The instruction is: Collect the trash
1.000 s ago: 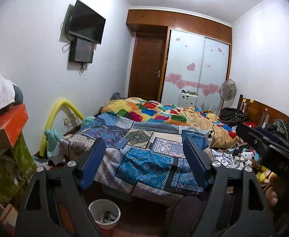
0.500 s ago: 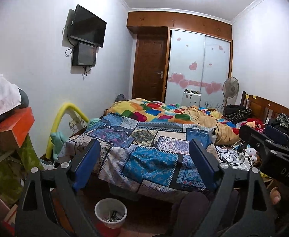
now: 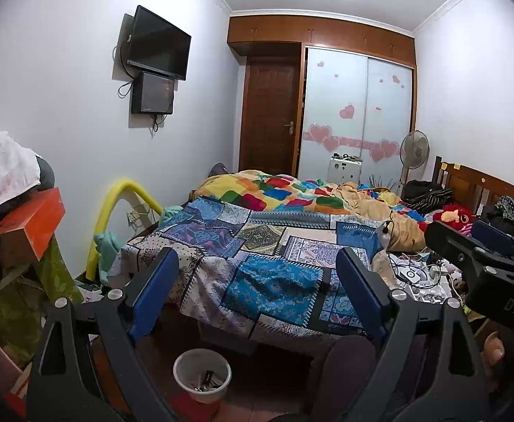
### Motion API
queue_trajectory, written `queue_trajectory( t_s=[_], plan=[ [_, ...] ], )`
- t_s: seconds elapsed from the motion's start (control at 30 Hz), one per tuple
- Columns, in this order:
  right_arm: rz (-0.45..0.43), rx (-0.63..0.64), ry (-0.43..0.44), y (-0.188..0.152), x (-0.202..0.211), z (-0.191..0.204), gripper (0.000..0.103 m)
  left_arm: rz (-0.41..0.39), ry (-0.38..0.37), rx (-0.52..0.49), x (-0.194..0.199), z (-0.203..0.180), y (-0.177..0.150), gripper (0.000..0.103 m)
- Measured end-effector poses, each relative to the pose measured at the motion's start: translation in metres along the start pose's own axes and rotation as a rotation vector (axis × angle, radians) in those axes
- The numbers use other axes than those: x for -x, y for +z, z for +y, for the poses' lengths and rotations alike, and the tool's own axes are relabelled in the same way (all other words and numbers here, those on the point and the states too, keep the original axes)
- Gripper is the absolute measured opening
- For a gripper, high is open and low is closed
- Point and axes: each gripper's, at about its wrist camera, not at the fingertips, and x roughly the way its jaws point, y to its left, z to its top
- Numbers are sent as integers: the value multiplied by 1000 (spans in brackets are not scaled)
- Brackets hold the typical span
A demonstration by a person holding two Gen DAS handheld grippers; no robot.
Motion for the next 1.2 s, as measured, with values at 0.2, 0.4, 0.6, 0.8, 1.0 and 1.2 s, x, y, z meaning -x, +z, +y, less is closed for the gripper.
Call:
queue_trajectory(
  t_s=[0.2,0.4,0.6,0.8,1.0,1.2],
  plan=[
    [9,-7,-2,1,-1,-1,102,1,3,-2,0,0,-1,91],
    [12,-8,0,1,0,-1,102,0,11,0,0,1,-2,95],
    [19,-10,0,-1,-1,0,102,-9,21,-10,2,2,-4,101],
    [25,-11,0,-2,-2,0,102,-5,20,-12,1,3,-4,102],
    [28,-13,-1,-3,-1,1,102,-6,20,-11,1,4,-3,102],
    [30,-13,-1,-3,-1,0,102,-7,3,-2,0,4,-6,102]
  ],
)
